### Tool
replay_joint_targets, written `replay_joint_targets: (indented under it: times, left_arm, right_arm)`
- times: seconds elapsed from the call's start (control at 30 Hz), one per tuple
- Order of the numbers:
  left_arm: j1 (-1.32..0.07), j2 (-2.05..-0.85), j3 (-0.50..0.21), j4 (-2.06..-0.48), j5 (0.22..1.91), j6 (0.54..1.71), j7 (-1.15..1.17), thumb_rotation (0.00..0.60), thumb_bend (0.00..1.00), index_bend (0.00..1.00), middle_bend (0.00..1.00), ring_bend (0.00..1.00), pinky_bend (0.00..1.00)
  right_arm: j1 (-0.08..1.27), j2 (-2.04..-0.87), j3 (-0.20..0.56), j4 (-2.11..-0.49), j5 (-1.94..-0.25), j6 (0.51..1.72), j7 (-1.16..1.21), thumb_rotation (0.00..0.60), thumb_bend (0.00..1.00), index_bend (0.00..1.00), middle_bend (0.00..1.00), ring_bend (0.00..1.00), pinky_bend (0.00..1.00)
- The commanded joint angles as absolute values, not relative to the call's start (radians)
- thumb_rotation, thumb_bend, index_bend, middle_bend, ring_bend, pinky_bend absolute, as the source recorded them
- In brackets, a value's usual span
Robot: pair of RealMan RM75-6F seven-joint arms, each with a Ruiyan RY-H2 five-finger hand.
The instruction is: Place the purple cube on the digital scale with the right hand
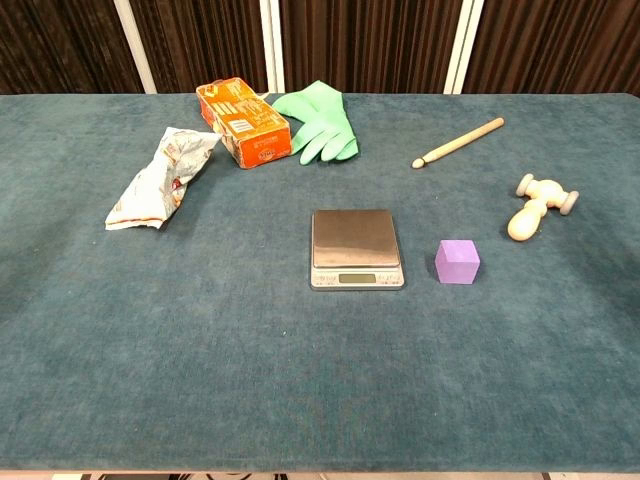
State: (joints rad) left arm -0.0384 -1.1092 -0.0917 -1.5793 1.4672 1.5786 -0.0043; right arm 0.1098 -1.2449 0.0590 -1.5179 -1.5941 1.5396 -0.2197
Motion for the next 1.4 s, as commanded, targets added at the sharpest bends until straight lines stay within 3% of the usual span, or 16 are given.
replay_joint_targets:
  times: [0.03, 0.7, 0.9, 1.23, 1.4]
  left_arm:
    - [-0.038, -1.110, -0.091, -1.580, 1.467, 1.579, -0.003, 0.600, 0.25, 0.02, 0.01, 0.00, 0.00]
    - [-0.036, -1.112, -0.092, -1.581, 1.464, 1.582, 0.006, 0.600, 0.25, 0.02, 0.01, 0.00, 0.00]
    - [-0.037, -1.107, -0.096, -1.581, 1.457, 1.578, -0.002, 0.600, 0.25, 0.02, 0.01, 0.00, 0.00]
    - [-0.039, -1.109, -0.096, -1.578, 1.454, 1.572, -0.002, 0.600, 0.25, 0.02, 0.01, 0.00, 0.00]
    - [-0.040, -1.110, -0.097, -1.577, 1.451, 1.570, -0.002, 0.600, 0.25, 0.02, 0.01, 0.00, 0.00]
  right_arm:
    - [0.110, -1.244, 0.059, -1.518, -1.593, 1.539, -0.218, 0.600, 0.35, 0.00, 0.00, 0.00, 0.00]
    - [0.121, -1.216, 0.038, -1.544, -1.588, 1.483, -0.174, 0.600, 0.35, 0.00, 0.00, 0.00, 0.00]
    - [0.206, -1.168, 0.058, -1.597, -1.531, 1.315, -0.084, 0.600, 0.35, 0.00, 0.00, 0.00, 0.00]
    - [0.399, -1.172, 0.135, -1.750, -1.283, 0.984, -0.207, 0.600, 0.35, 0.06, 0.00, 0.00, 0.00]
    - [0.447, -1.234, 0.142, -1.758, -1.187, 0.948, -0.312, 0.600, 0.35, 0.10, 0.00, 0.00, 0.00]
